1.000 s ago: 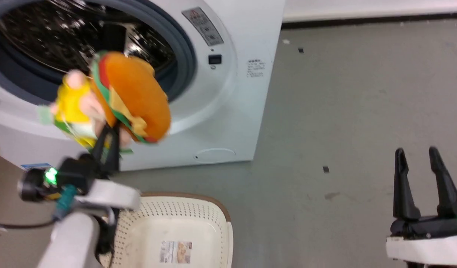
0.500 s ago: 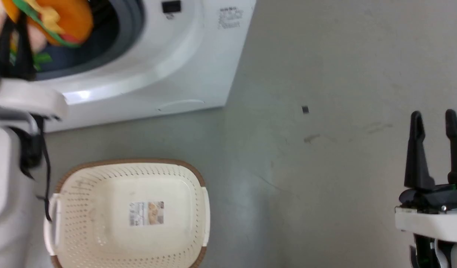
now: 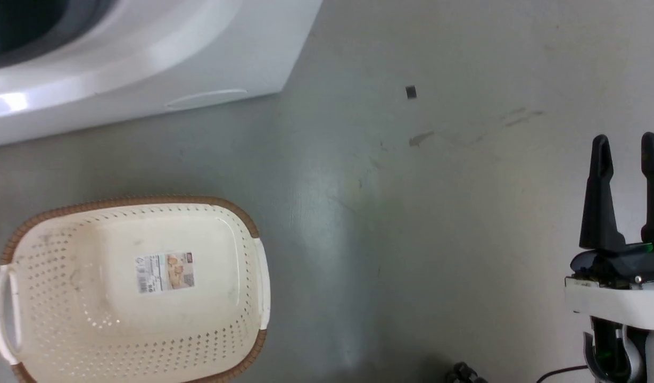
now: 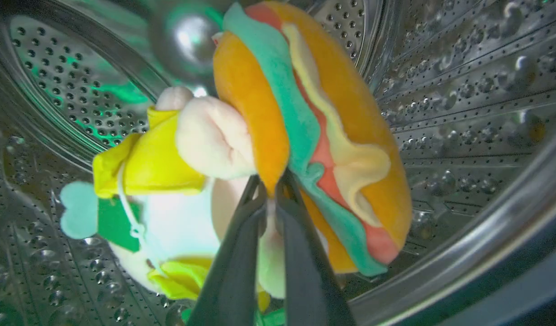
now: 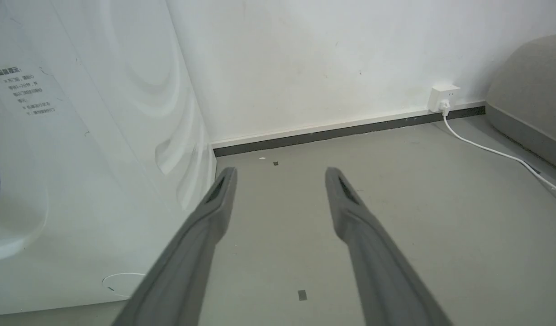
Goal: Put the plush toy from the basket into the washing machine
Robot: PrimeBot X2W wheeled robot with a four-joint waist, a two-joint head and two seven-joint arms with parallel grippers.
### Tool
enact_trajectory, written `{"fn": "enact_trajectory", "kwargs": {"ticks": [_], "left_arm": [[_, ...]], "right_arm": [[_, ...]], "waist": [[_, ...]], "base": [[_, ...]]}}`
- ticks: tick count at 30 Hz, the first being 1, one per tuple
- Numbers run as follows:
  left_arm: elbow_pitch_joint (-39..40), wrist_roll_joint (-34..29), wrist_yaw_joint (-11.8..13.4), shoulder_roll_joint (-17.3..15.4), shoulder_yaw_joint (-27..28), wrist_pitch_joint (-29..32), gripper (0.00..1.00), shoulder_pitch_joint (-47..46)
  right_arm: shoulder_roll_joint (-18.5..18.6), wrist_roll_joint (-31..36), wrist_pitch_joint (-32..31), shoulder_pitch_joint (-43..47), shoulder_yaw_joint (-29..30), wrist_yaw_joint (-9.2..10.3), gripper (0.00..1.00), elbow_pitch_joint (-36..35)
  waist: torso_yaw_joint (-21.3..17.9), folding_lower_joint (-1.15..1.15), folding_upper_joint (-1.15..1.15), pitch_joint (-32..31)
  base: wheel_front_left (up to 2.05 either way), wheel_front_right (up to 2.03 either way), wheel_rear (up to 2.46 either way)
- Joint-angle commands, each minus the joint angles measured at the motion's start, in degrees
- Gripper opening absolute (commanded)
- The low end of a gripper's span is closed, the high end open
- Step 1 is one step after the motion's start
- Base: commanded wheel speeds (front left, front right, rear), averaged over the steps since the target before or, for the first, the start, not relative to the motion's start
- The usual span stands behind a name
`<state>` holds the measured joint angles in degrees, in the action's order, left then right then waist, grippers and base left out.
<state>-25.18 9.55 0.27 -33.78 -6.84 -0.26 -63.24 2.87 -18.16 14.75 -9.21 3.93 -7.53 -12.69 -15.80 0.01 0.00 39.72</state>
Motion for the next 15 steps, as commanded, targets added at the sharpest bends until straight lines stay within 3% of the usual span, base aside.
{"fn": "enact_trajectory", "kwargs": {"ticks": [1,9,15], "left_arm": [[-1.2,-0.6,-0.5,-0.4,-0.4,0.9,0.00,-3.0],[-13.3,-1.1,-3.5,-1.6,-3.0,9.8,0.00,-13.3],[-20.2,-0.4,-5.6,-1.2,-4.7,12.6,0.00,-16.2]], "right_arm": [[0.0,-0.2,0.2,-1.2,-0.1,0.04,1.00,-0.2],[0.0,-0.6,0.2,-3.2,-1.1,0.04,1.00,-0.4],[0.0,-0.7,0.2,-3.7,-1.1,0.04,1.00,-0.6]], "waist": [[-0.6,-0.01,0.00,1.8],[-1.6,-0.01,0.00,4.7],[-1.6,-0.01,0.00,5.6]], "base": [[0.00,0.00,0.00],[0.00,0.00,0.00],[0.00,0.00,0.00]]}}
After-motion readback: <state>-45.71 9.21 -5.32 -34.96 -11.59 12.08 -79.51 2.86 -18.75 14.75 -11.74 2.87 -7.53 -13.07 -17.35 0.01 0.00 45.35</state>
